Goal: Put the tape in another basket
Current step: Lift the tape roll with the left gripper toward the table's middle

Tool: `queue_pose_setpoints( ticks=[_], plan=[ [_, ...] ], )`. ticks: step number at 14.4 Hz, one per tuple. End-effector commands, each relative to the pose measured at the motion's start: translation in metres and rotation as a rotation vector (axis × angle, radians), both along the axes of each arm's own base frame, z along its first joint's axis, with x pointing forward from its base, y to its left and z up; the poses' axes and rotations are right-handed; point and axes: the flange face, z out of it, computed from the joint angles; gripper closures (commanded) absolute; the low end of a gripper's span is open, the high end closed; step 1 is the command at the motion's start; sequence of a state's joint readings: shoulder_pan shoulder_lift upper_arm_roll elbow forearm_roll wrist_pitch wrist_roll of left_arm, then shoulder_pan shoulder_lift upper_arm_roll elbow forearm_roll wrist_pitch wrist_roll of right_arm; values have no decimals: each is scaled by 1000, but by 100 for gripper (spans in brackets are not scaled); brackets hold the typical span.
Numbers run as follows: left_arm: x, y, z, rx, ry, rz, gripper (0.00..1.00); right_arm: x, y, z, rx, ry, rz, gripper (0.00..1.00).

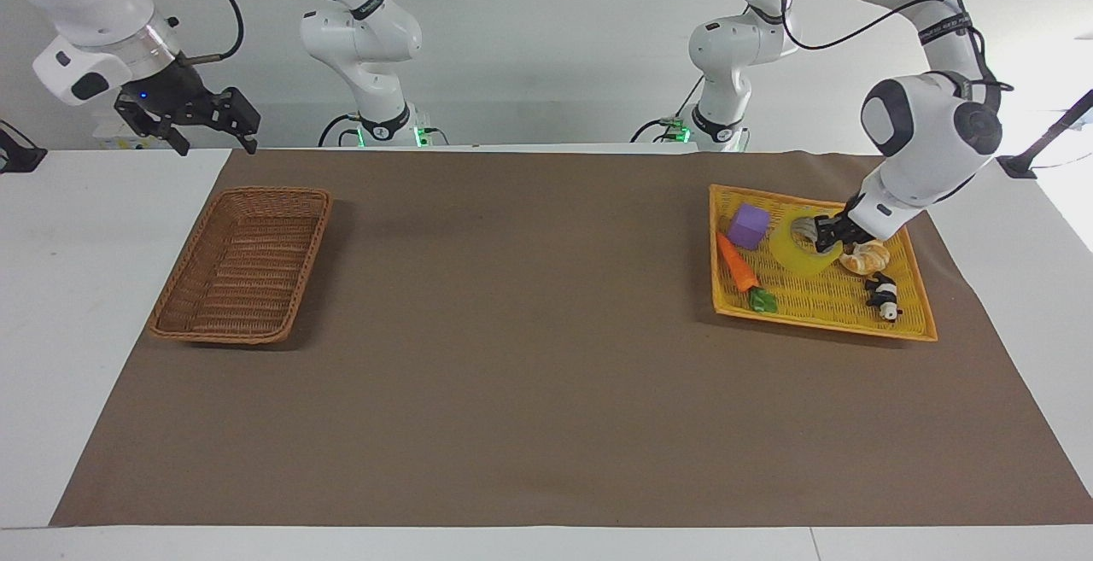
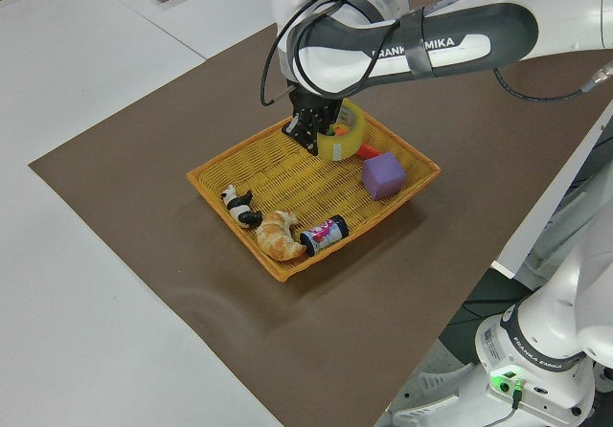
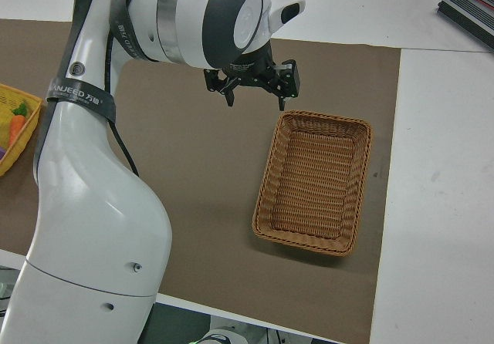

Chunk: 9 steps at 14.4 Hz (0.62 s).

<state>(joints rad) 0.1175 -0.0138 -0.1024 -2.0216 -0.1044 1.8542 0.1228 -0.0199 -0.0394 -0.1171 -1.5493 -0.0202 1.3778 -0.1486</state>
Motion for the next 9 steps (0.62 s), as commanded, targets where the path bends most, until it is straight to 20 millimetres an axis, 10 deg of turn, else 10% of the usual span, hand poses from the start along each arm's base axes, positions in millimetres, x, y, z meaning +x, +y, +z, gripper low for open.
queue_pose_setpoints(
  ticks=[1,9],
  plan=[
    [12,-76,19,-64,24,64,100,-6,0,0,18,-9,3,1],
    [-49,-314,46,-188,-21,235,100,-6,-1,-6,83,-12,51,1]
  ],
)
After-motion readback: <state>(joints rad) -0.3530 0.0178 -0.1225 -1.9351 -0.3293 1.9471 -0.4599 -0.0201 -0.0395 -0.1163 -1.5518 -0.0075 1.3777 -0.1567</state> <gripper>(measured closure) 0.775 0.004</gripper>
